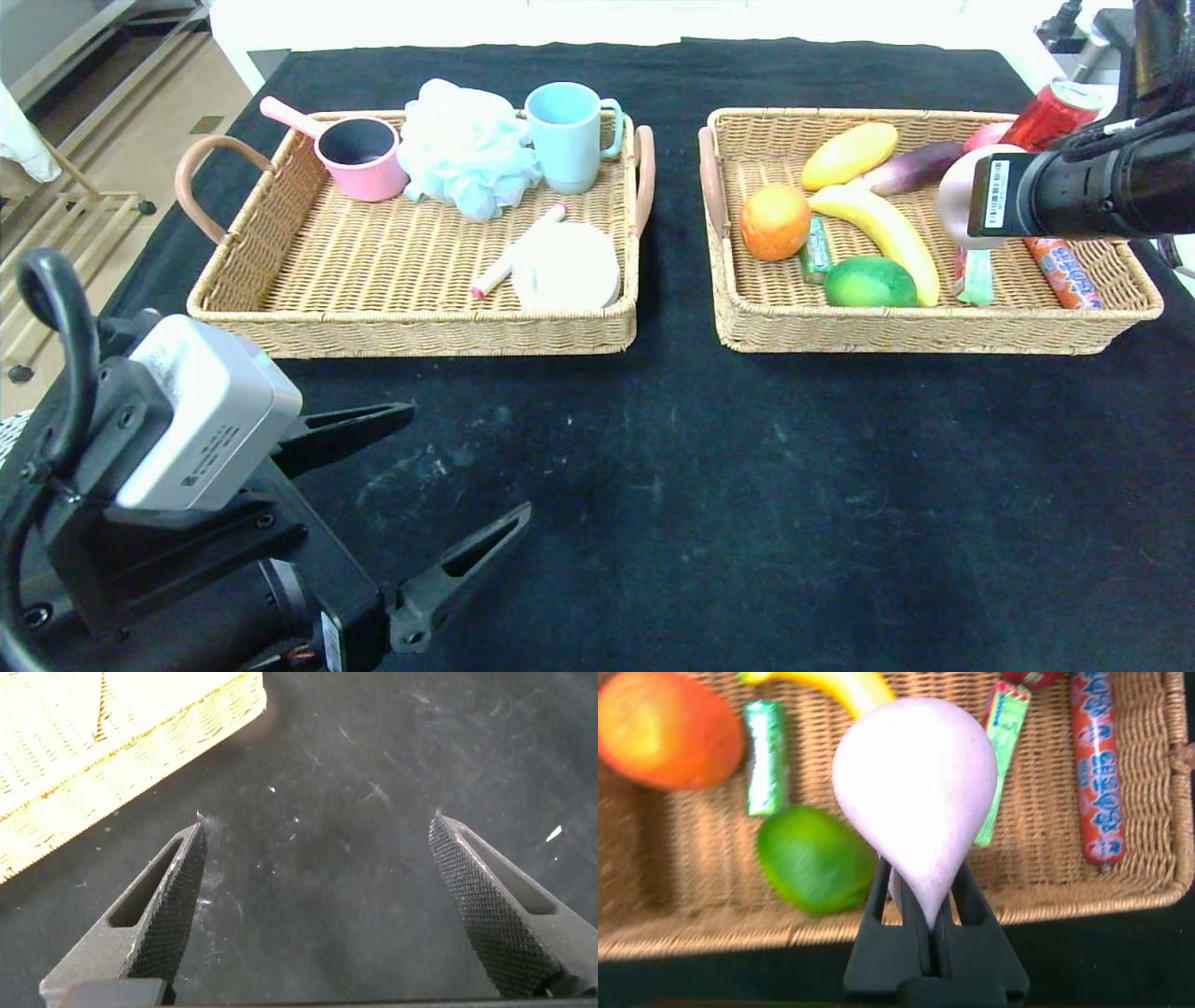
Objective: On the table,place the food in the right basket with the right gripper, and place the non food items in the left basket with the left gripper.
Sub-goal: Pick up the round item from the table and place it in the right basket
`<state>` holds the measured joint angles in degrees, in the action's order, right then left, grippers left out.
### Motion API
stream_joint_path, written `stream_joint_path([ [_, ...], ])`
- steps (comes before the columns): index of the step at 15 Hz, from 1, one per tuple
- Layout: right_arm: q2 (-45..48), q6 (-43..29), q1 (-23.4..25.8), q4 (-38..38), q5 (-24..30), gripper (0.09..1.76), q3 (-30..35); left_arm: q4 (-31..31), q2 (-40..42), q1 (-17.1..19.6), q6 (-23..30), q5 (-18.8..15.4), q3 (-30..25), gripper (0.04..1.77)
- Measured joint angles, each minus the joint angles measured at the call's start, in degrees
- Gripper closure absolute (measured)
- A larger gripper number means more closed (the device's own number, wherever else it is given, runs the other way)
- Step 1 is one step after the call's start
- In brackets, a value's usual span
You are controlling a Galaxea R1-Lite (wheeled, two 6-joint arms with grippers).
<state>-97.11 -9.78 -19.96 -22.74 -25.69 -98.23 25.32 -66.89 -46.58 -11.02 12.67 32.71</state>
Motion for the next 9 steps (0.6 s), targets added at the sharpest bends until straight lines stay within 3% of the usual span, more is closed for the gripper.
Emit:
stream_joint_path([
  [7,-3.6,-0.1,3.2,3.6,0.3,1.70,-0.1,0.2,0.3,0.0,0.0,0.3,0.0,0.09],
  [9,-3.9,-0.1,3.4,3.7,0.3,1.40,0.0,0.3,0.4,0.0,-0.1,0.3,0.0,0.09],
])
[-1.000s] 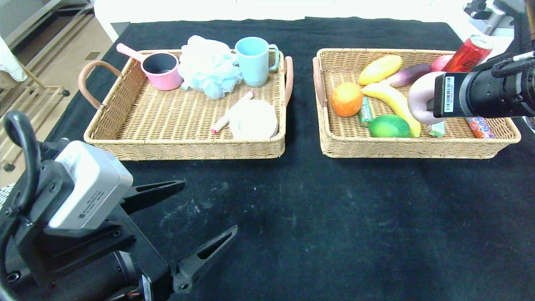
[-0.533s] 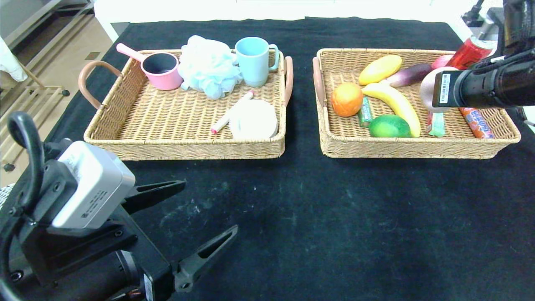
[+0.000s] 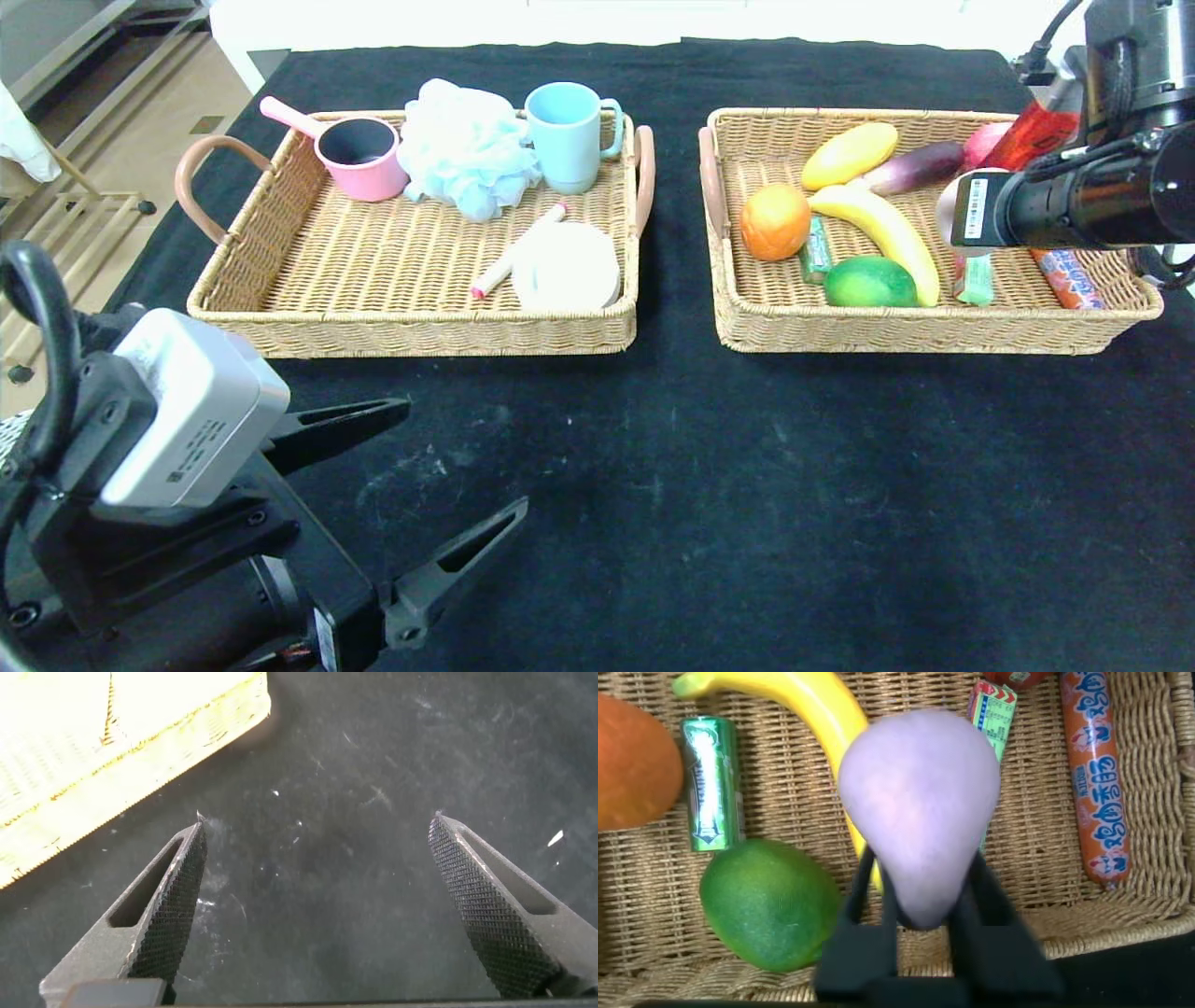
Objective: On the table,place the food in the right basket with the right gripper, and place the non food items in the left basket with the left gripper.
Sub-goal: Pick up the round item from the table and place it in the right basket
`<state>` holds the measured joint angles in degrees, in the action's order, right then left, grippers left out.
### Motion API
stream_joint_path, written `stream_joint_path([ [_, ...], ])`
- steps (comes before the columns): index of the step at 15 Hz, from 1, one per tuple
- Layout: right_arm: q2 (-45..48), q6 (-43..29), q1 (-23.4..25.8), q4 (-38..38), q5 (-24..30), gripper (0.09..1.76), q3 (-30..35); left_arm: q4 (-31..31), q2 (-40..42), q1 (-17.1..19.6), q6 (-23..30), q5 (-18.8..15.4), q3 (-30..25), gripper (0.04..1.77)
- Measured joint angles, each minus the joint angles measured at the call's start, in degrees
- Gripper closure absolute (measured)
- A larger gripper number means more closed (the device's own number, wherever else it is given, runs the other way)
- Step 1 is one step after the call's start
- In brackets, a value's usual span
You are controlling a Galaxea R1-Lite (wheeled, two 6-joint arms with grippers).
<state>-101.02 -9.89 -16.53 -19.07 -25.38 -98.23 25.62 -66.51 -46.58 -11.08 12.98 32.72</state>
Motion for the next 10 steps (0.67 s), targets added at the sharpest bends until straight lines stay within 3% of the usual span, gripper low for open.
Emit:
stream_joint_path([
  [2,-0.1,0.0,0.1,0.0,0.0,1.11,0.0,0.0,0.0,0.0,0.0,0.0,0.0,0.09],
  [5,-0.1,0.0,0.1,-0.2,0.0,0.81,0.0,0.0,0.1,0.0,0.0,0.0,0.0,0.09],
  [10,0.1,0.2,-0.2,-0.2,0.0,0.49,0.0,-0.4,0.0,0.0,0.1,-0.3,0.0,0.09],
])
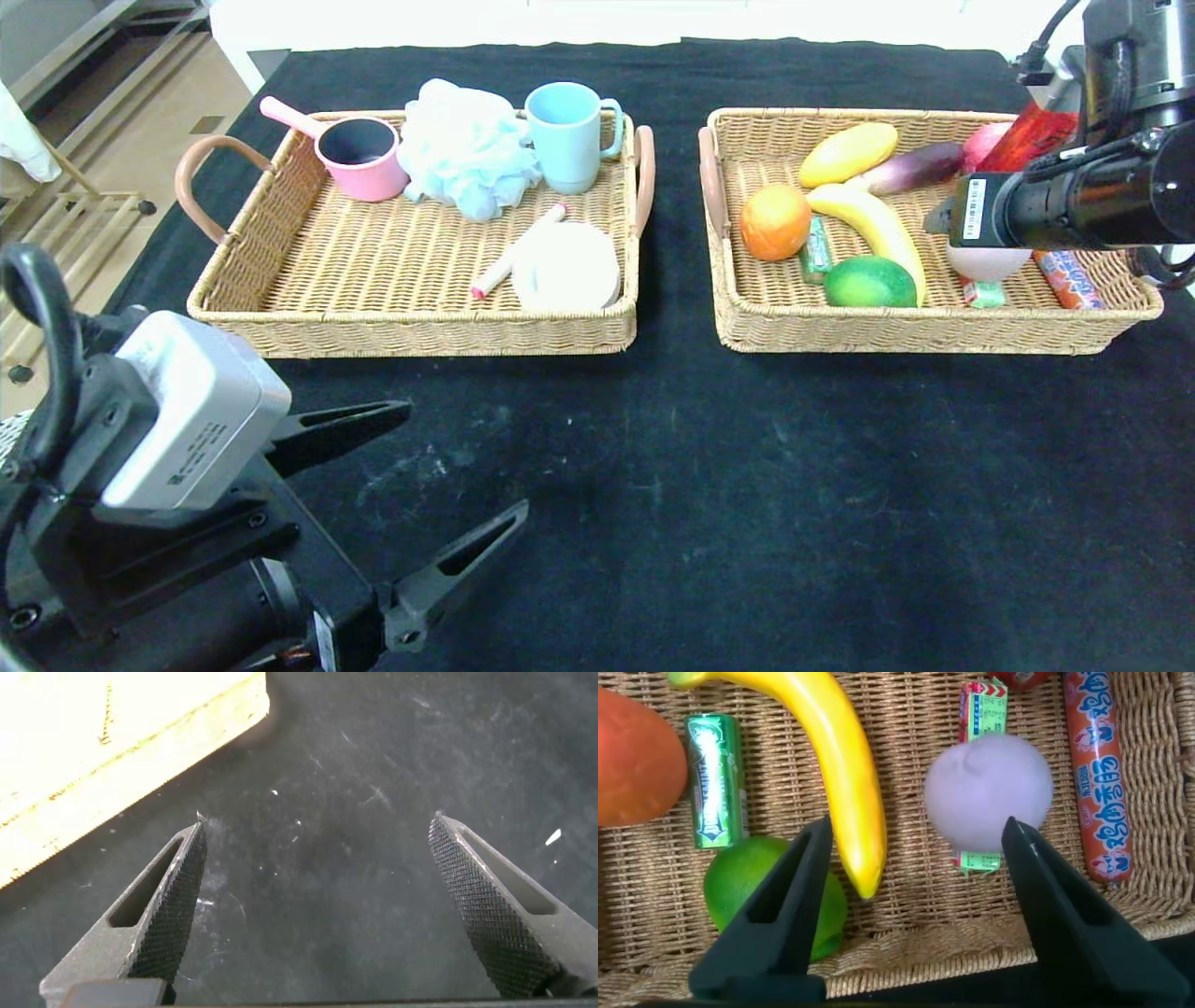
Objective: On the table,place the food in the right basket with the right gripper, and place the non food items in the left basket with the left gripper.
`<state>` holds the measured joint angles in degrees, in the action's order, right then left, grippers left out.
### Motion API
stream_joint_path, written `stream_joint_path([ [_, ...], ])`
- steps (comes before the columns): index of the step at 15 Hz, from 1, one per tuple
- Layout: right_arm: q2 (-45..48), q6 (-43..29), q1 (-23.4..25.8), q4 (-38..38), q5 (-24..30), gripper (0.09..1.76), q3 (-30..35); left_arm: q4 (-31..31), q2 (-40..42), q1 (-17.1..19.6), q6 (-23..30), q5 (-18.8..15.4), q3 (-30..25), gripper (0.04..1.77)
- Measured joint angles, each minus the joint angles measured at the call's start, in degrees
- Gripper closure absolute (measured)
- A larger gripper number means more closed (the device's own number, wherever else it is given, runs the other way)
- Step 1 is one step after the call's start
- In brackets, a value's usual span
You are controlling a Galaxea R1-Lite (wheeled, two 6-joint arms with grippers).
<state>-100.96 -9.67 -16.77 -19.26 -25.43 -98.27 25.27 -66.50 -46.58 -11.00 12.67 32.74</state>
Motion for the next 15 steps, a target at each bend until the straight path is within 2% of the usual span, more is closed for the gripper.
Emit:
stream_joint_path([
  [8,3.0,1.4,-2.1,-0.4,0.3,0.27,1.3,0.1,-0.8,0.1,0.3,0.0,-0.1,0.09],
  [12,9.5,1.4,-8.2,-0.5,0.3,0.21,9.8,0.6,-0.8,0.1,0.0,1.5,0.5,0.09],
  [15,15.8,1.4,-13.3,0.0,0.2,0.19,17.5,0.5,-0.5,2.7,0.5,3.9,0.2,0.09],
])
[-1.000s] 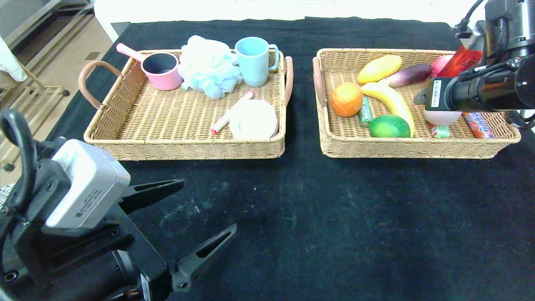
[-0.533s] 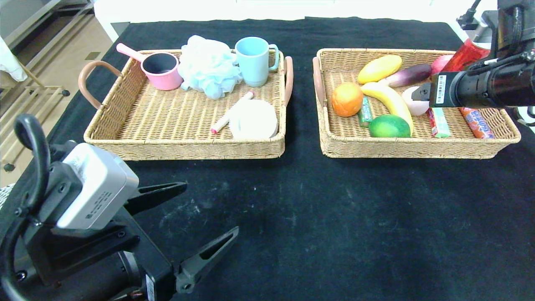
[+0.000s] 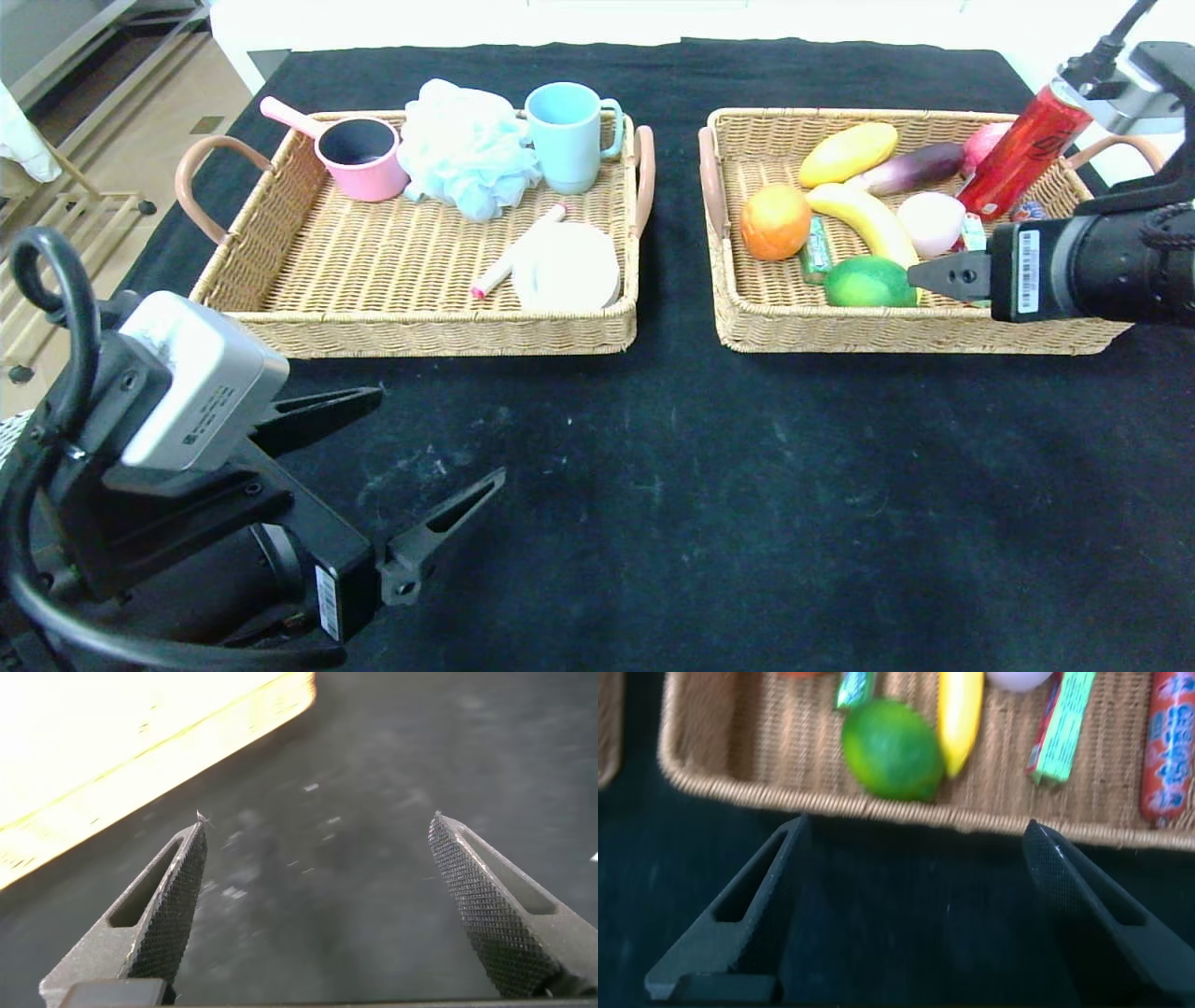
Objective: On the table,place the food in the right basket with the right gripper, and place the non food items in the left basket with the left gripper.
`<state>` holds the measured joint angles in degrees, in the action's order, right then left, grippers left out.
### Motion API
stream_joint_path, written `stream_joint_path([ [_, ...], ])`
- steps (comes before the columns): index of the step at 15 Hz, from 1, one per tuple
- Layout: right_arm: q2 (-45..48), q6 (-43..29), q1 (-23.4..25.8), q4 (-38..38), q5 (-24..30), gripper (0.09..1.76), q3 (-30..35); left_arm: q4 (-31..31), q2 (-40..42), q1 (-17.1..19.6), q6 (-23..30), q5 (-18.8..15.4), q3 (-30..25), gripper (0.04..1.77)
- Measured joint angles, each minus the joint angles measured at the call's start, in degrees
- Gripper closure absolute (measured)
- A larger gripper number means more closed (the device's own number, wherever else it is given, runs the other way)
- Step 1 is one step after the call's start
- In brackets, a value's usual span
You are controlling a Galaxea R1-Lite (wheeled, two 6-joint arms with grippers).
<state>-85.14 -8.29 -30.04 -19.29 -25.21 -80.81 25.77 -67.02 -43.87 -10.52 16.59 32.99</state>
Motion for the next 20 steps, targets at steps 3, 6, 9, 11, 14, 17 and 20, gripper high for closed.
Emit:
stream_joint_path([
  [3,6.2,-0.1,-3.6,0.4,0.4,0.17,7.4,-0.6,1.6,5.4,0.5,0.4,-0.6,0.09],
  [6,12.5,0.0,-7.3,2.8,2.3,0.16,15.4,-1.2,4.4,11.9,0.7,0.6,-1.8,0.09],
  [9,19.1,3.7,-10.4,4.7,3.0,0.16,22.5,-7.8,9.5,17.0,1.7,0.0,-3.0,0.09],
  [11,23.4,7.4,-11.3,4.9,3.1,0.15,26.0,-13.8,14.1,18.9,3.1,-0.2,-2.3,0.09],
  [14,29.8,8.3,-10.9,4.9,3.5,0.15,30.6,-21.7,21.9,19.9,3.8,0.3,-1.6,0.09],
  [17,34.9,8.8,-7.7,4.9,8.8,0.15,34.4,-25.6,27.5,22.9,3.5,-0.4,-1.0,0.09],
  [20,38.4,9.8,-4.8,4.6,10.3,0.15,36.0,-26.5,30.4,26.4,2.6,-0.5,-0.8,0.09],
])
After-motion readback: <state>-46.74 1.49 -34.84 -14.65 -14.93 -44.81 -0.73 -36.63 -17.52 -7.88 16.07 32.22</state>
